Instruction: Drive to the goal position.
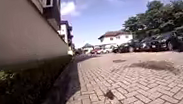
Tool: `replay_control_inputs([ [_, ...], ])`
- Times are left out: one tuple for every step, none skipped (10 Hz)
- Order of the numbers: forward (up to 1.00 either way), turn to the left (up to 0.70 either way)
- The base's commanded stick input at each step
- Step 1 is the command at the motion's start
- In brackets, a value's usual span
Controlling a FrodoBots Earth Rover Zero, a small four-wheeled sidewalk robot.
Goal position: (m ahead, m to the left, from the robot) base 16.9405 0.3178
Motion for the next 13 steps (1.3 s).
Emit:
replay_control_inputs([
  [0.69, 0.03],
  [0.69, 0.03],
  [0.69, 0.03],
  [0.69, 0.03],
  [0.69, 0.03],
  [0.69, 0.03],
  [0.69, 0.03],
  [0.69, 0.03],
  [0.69, 0.03],
  [0.69, 0.03],
  [0.69, 0.03],
  [0.69, 0.03],
  [0.69, 0.03],
])
